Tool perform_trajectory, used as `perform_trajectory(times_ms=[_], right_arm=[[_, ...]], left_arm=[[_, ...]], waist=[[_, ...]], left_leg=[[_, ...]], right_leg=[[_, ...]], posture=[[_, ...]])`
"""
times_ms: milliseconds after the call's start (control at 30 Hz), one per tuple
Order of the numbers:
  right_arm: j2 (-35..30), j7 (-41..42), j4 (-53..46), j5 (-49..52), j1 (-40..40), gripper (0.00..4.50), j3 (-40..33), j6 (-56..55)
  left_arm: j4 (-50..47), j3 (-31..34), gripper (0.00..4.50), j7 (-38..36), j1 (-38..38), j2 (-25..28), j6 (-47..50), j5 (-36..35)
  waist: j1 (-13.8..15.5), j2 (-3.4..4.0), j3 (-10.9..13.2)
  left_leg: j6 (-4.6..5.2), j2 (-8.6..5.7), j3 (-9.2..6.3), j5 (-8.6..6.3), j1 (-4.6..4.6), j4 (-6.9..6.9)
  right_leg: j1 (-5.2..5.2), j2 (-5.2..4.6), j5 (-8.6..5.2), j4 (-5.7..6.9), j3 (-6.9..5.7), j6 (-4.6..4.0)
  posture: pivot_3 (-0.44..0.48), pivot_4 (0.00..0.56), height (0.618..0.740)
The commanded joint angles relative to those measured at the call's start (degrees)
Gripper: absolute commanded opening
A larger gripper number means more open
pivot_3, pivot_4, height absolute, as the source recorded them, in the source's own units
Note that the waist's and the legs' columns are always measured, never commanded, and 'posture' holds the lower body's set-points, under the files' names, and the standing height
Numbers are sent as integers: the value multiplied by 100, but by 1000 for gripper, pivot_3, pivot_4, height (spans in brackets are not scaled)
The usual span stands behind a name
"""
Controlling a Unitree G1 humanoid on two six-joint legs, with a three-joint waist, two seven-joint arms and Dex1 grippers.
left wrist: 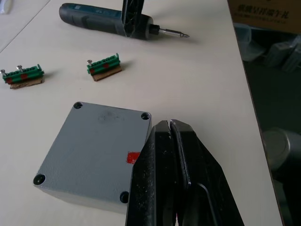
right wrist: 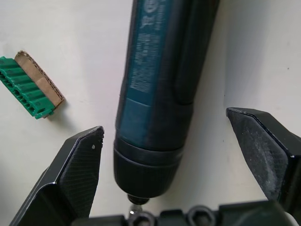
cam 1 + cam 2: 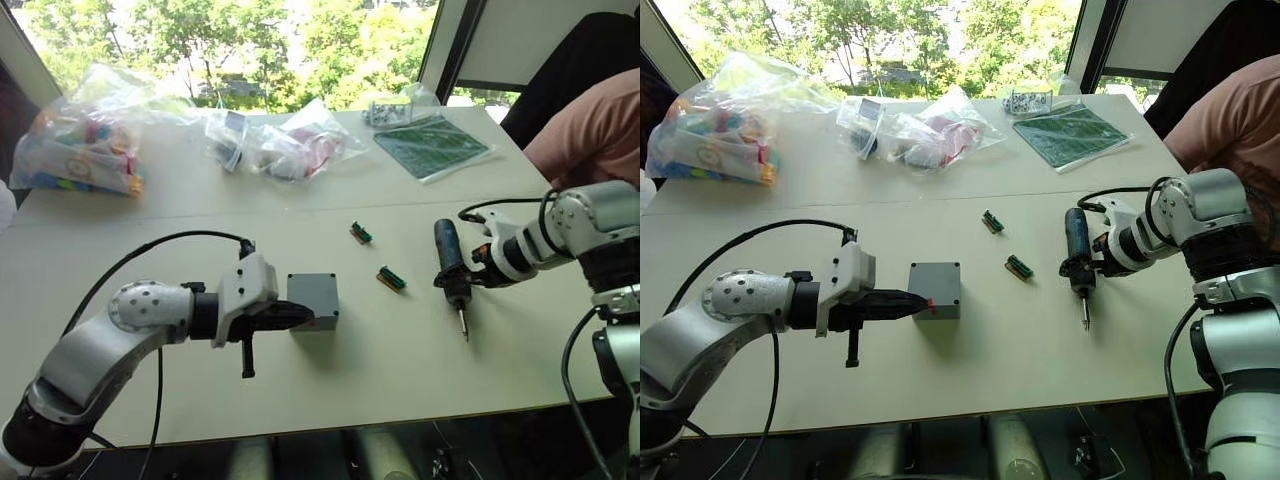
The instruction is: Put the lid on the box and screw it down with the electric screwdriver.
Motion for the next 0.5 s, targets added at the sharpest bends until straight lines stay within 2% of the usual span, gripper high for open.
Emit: perform_trajectory(times_ms=[33,67,167,400,500], right_arm=[[47,199,79,-63,-138,4477,390,35],[51,275,126,-171,-138,4477,476,35],[133,588,439,-577,-147,3849,720,27],[89,1395,488,-1171,-127,1790,1212,-183],[202,1551,624,-1425,-165,1783,1067,-369]], left_arm=[[-353,194,0,313,167,-91,48,-91],[-391,175,0,393,168,-135,92,-98],[-491,123,0,578,248,-203,150,-73],[-496,206,0,689,268,-188,200,-128],[-415,197,0,653,225,-151,191,-137]], waist=[[1,0,0],[3,0,0],[5,-7,-6],[19,-23,-17],[14,-27,-19]], left_leg=[[0,0,-2,0,0,1],[0,0,-2,0,0,2],[0,0,-2,0,2,8],[0,0,-6,0,6,13],[0,0,-8,0,7,13]], right_leg=[[0,1,0,1,-1,0],[0,1,0,1,-1,0],[6,0,0,1,-2,-1],[14,-1,0,1,-7,-2],[16,0,0,1,-9,-2]], posture=[[0,150,740],[0,150,740],[0,150,740],[0,150,740],[0,150,740]])
